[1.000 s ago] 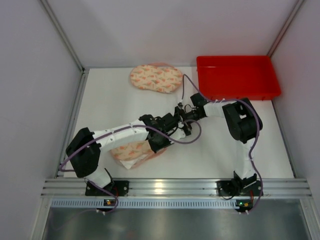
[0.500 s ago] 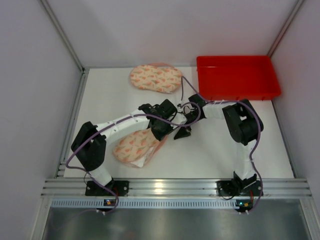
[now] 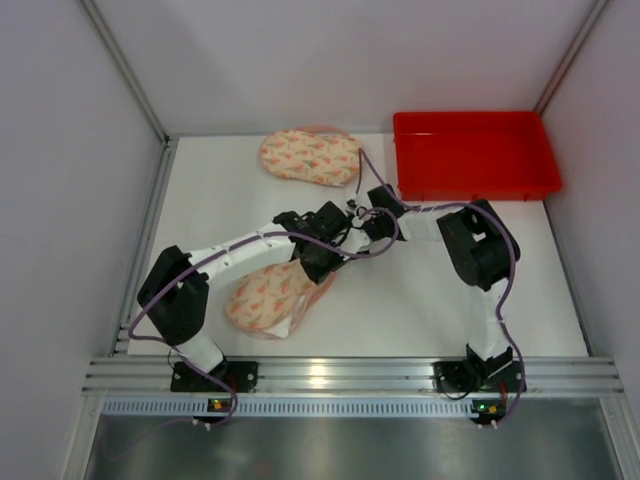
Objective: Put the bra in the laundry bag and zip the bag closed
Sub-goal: Zip the laundry bag at the center of the board.
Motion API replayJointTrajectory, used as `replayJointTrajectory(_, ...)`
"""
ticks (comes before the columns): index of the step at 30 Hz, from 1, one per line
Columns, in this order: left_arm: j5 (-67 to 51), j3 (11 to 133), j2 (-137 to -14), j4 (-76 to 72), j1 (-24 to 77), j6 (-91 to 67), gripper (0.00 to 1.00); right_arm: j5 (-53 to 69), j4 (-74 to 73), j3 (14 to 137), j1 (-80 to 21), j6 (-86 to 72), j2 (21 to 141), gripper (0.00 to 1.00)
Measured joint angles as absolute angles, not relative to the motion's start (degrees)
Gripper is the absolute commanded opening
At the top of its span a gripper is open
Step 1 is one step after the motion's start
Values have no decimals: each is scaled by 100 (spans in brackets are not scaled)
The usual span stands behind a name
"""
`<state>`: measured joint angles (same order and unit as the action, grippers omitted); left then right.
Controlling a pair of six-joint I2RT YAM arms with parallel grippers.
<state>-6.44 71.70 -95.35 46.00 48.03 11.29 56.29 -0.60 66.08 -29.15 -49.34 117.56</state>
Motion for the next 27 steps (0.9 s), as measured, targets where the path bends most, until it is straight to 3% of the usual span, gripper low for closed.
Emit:
replayJointTrajectory(14,-510,5793,-8383,4501,4805,1774,0,4945,-701,7596,-2812,-4543,12197,2)
replayJointTrajectory(16,-502,5835,-8381,4499,4805,1787,0,4923,-751,7599,-2777,-4528,12199,14)
replayJointTrajectory(17,-502,5872,-8394,4504,4803,1791,0,4910,-768,7599,-2770,-4523,12199,34)
replayJointTrajectory(20,-537,6069,-8488,4606,4786,1793,0,4718,-858,7592,-2735,-4445,12199,70)
replayJointTrajectory(27,-637,6663,-8960,4742,4591,1986,0,4276,-725,6648,-2493,-4497,11174,69)
